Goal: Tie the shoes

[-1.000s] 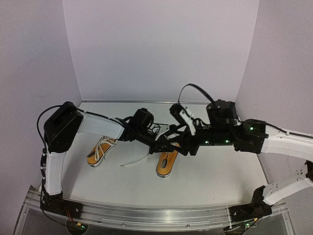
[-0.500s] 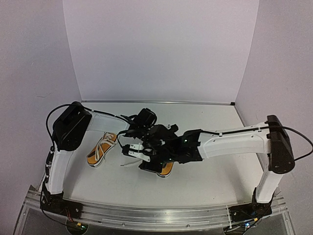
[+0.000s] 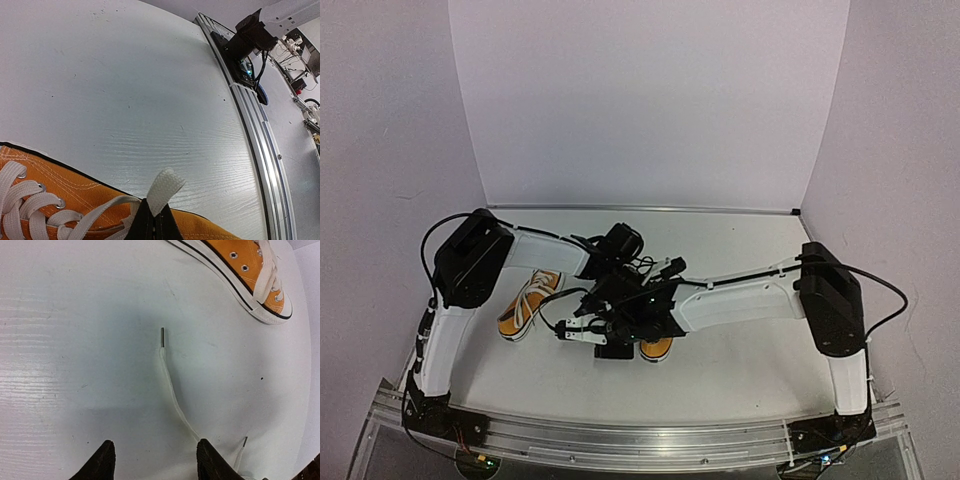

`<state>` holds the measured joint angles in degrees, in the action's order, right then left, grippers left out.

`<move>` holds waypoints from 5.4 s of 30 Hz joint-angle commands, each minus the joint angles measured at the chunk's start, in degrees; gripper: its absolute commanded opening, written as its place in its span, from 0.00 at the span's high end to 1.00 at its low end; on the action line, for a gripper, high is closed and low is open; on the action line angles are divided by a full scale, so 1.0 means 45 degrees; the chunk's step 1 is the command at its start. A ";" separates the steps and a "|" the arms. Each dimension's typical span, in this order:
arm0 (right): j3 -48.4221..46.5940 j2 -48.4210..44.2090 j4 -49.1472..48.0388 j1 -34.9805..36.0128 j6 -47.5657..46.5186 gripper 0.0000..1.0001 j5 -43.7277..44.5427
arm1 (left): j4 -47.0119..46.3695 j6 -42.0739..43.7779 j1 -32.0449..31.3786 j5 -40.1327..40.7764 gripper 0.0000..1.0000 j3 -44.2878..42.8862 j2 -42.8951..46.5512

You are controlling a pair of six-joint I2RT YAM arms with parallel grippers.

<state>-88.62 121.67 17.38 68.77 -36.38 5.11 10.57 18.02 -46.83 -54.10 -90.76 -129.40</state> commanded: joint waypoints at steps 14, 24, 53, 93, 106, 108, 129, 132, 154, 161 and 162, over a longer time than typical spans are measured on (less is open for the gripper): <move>-0.2432 0.1764 0.1406 -0.0743 -0.0606 0.36 -0.1411 | 0.0512 0.1607 0.0132 0.1168 1.00 -0.0157 -0.0447; -0.3690 0.2840 0.2374 -0.1100 -0.0599 0.35 -0.2164 | 0.0692 0.2447 0.0132 0.1793 1.00 -0.0250 -0.0841; -0.5461 0.5088 0.5072 -0.1600 0.0099 0.59 -0.4216 | 0.1148 0.3241 0.0141 0.2357 1.00 -0.0756 -0.1262; -0.4151 0.3476 0.5178 -0.0287 0.0203 0.48 -0.1833 | 0.0765 0.3010 0.0051 0.2341 1.00 -0.0755 -0.1265; -0.3958 0.4004 0.5581 -0.0478 0.0258 0.94 -0.3018 | 0.1067 0.3261 0.0012 0.2620 1.00 -0.0735 -0.1164; -0.3868 0.3898 0.5646 -0.0478 0.0343 0.97 -0.3077 | 0.1068 0.3267 0.0012 0.2627 1.00 -0.0736 -0.1180; -0.0467 -0.2043 0.2961 -0.0068 0.2449 1.00 -0.3191 | -0.1029 0.1461 0.0015 0.3133 1.00 0.0419 -0.0037; 0.0561 -0.3043 0.2295 -0.0061 0.2902 1.00 -0.3017 | -0.1326 0.1153 0.0013 0.3179 1.00 0.0659 0.0299; 0.8341 -1.1118 -0.1107 -0.1829 0.7441 1.00 -0.2111 | -0.3124 -0.0719 0.0016 0.4016 1.00 0.2142 0.2383; 0.9214 -1.1814 -0.1142 -0.1882 1.0051 1.00 -0.1232 | -0.3295 -0.0964 0.0016 0.4477 1.00 0.2332 0.2634; 0.9451 -1.2117 -0.1155 -0.1876 1.0486 1.00 -0.0947 | -0.3318 -0.0966 0.0016 0.4513 1.00 0.2390 0.2700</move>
<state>-49.38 70.76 13.37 60.40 0.98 -3.47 -1.86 14.74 -46.94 -35.47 -81.17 -121.59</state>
